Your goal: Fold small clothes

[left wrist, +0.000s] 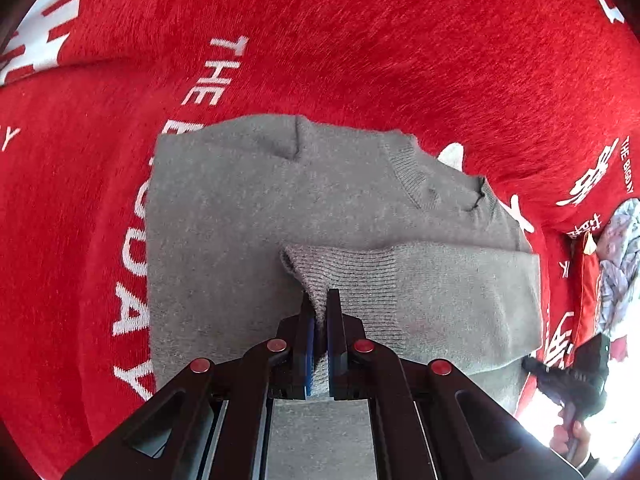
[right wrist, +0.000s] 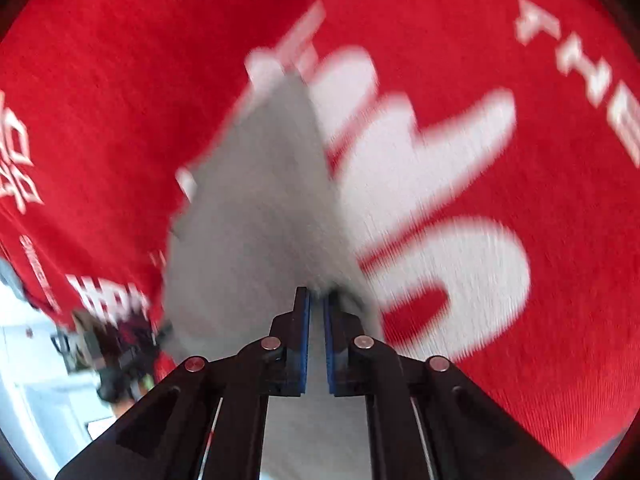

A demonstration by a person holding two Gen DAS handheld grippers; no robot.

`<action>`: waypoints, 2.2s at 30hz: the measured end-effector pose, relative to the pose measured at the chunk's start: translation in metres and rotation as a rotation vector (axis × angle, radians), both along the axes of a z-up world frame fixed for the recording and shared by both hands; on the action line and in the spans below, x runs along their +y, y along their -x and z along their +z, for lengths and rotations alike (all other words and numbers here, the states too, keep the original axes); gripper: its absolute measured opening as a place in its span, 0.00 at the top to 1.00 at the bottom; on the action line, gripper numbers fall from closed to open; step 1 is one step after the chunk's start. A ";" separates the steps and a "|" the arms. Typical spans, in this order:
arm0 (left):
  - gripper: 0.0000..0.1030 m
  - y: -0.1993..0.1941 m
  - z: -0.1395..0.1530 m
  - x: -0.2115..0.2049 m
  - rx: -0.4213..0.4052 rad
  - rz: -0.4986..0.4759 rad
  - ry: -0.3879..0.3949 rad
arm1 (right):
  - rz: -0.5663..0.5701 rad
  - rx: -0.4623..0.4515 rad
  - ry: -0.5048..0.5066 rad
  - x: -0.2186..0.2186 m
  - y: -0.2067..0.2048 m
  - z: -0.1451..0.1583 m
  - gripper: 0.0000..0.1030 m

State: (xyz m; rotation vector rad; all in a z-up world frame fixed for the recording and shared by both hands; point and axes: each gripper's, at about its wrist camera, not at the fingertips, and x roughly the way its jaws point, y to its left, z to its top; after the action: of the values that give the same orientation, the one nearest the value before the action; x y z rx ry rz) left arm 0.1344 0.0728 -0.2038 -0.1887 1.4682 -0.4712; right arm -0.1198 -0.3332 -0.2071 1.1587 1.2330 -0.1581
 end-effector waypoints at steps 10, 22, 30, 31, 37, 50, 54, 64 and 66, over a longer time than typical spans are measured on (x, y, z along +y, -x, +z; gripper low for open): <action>0.95 0.002 0.008 -0.009 -0.034 -0.049 -0.041 | -0.024 -0.045 0.020 -0.044 -0.044 0.003 0.45; 0.95 0.023 0.007 -0.005 -0.071 -0.061 -0.103 | 0.262 0.064 0.323 -0.020 -0.063 0.017 0.92; 0.95 0.026 0.034 0.023 -0.087 -0.027 -0.211 | 0.169 0.113 0.410 -0.025 -0.034 0.051 0.66; 0.95 0.027 0.038 0.023 -0.091 -0.031 -0.207 | 0.169 0.084 0.407 -0.021 -0.030 0.058 0.66; 0.95 0.034 0.036 -0.011 -0.111 -0.080 -0.199 | 0.275 0.002 0.391 0.016 -0.060 0.062 0.66; 0.95 0.050 0.027 -0.007 -0.085 -0.090 -0.291 | 0.322 0.061 0.350 0.031 -0.056 0.047 0.66; 0.95 0.066 0.040 -0.008 -0.087 -0.106 -0.318 | 0.307 0.071 0.319 0.037 -0.046 0.057 0.54; 0.95 0.106 0.074 -0.002 -0.066 -0.091 -0.339 | 0.302 0.094 0.262 0.066 -0.020 0.085 0.31; 0.72 0.110 0.079 0.000 -0.063 -0.085 -0.340 | 0.300 0.094 0.260 0.071 -0.015 0.091 0.31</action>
State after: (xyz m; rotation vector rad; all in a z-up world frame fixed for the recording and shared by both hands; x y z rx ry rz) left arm 0.0248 0.0724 -0.1250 0.1581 1.4747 -0.2866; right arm -0.1043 -0.2624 -0.1157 0.7397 1.4088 -0.1430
